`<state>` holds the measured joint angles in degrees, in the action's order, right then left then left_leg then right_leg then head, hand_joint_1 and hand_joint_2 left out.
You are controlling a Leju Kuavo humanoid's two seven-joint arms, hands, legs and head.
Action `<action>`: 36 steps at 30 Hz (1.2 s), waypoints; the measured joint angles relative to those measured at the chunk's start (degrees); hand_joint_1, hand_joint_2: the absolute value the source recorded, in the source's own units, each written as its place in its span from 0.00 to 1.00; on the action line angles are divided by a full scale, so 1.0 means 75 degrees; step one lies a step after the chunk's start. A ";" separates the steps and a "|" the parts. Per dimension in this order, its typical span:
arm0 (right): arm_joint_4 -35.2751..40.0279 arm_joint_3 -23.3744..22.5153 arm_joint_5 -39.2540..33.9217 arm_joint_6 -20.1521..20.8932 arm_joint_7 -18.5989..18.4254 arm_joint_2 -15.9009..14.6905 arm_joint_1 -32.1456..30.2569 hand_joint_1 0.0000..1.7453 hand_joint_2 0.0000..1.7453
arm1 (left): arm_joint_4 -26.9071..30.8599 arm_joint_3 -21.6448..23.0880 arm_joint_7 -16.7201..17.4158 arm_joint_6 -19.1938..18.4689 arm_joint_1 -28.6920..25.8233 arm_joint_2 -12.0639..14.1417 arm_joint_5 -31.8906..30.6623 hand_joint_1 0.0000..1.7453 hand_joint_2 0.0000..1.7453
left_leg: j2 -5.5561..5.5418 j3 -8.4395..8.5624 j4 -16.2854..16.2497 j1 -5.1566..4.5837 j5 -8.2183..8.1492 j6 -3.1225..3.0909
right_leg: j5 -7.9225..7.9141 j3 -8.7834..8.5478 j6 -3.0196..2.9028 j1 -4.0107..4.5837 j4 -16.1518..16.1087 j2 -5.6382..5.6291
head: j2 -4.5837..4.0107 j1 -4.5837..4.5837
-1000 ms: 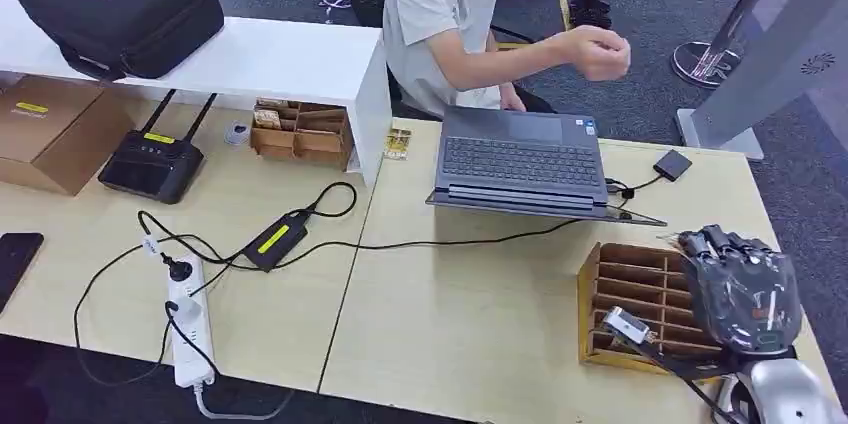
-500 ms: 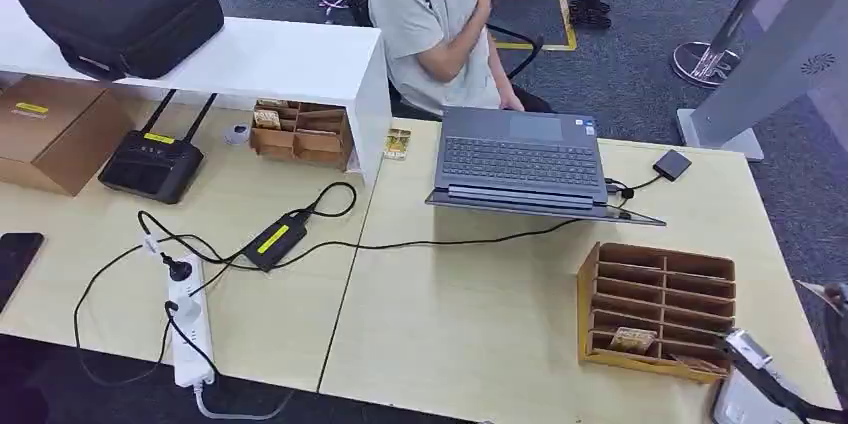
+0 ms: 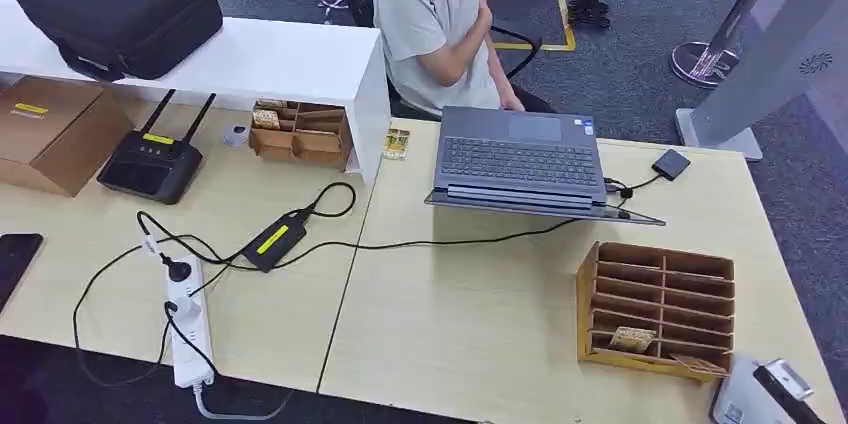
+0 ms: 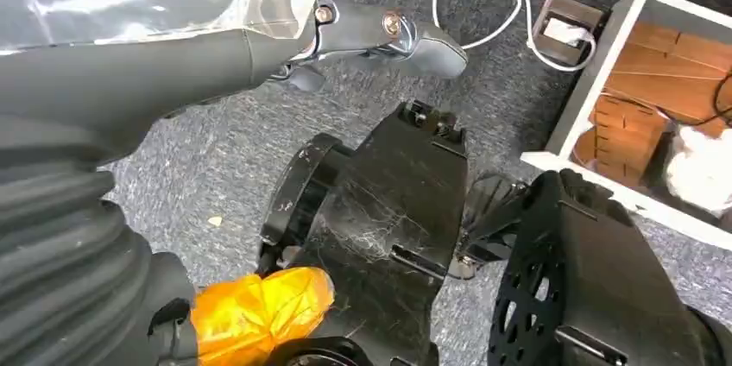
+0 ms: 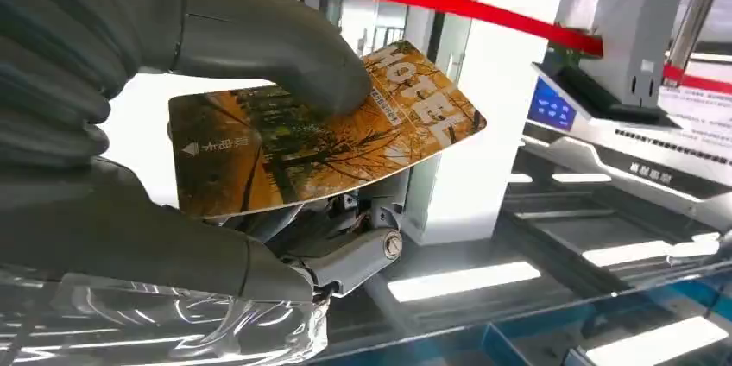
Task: Pass the card to the sensor for recognition and then transmit it.
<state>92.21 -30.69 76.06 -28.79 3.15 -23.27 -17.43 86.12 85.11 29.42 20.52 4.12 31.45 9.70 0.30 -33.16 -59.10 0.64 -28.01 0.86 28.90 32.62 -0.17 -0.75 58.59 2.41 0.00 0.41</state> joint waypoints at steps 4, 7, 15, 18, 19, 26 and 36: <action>-0.0012 -0.0081 0.0110 -0.0096 0.0363 0.0403 -0.0007 1.00 1.00 | -0.0050 0.0000 -0.0061 -0.0003 0.0003 -0.0038 0.0064 0.00 1.00 | 0.0004 0.0003 0.0001 0.0002 0.0000 0.0000 | 0.0001 0.0001 -0.0001 0.0002 0.0000 -0.0005 | 0.0000 0.0003; -0.0012 -0.0087 0.0137 -0.0143 0.0492 0.0767 -0.0056 1.00 1.00 | -0.0058 0.0000 -0.0073 -0.0003 0.0002 -0.0047 0.0081 0.00 1.00 | 0.0004 0.0002 0.0002 0.0001 0.0000 0.0000 | 0.0002 0.0001 -0.0003 0.0002 0.0002 -0.0005 | 0.0000 0.0006; -0.0044 -0.0114 0.0265 -0.0184 0.0705 0.1352 -0.0137 1.00 1.00 | -0.0119 0.0000 -0.0178 -0.0006 0.0007 -0.0076 0.0105 0.00 1.00 | 0.0005 0.0001 0.0002 0.0002 0.0000 0.0000 | 0.0002 0.0000 -0.0003 0.0003 0.0002 -0.0007 | 0.0000 0.0003; -0.0081 -0.0114 0.0274 -0.0184 0.0731 0.1480 -0.0134 1.00 1.00 | -0.0160 0.0000 -0.0204 -0.0012 0.0011 -0.0102 0.0128 0.00 1.00 | 0.0006 0.0001 0.0002 0.0002 0.0000 0.0000 | 0.0001 -0.0001 -0.0002 0.0003 0.0001 -0.0007 | 0.0000 0.0003; -0.0110 -0.0111 0.0303 -0.0187 0.0734 0.1524 -0.0131 1.00 1.00 | -0.0175 0.0000 -0.0218 -0.0015 0.0013 -0.0111 0.0131 0.00 1.00 | 0.0006 0.0001 0.0002 0.0002 0.0000 0.0000 | 0.0001 -0.0001 -0.0002 0.0002 0.0001 -0.0007 | 0.0000 0.0003; -0.0347 -0.0079 0.0388 -0.0271 0.0749 0.1693 -0.0117 1.00 1.00 | -0.0224 0.0000 -0.0274 -0.0035 0.0026 -0.0125 0.0143 0.00 1.00 | 0.0006 0.0001 0.0002 0.0002 0.0000 0.0000 | 0.0001 -0.0001 -0.0003 0.0003 0.0002 -0.0007 | 0.0000 0.0003; -0.0801 0.0073 0.0603 -0.0271 0.0638 0.1911 -0.0089 1.00 1.00 | -0.0399 0.0000 -0.0323 -0.0207 0.0104 -0.0230 0.0143 0.00 1.00 | 0.0004 0.0000 0.0002 0.0003 0.0000 0.0001 | 0.0002 -0.0001 -0.0003 0.0003 0.0003 -0.0006 | 0.0000 0.0003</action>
<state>86.21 -30.14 80.58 -30.82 7.94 -8.94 -18.09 83.12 85.11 26.99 18.97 4.91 29.73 10.78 0.33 -33.16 -59.08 0.66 -28.01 0.87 28.91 32.61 -0.19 -0.72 58.61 2.37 0.00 0.44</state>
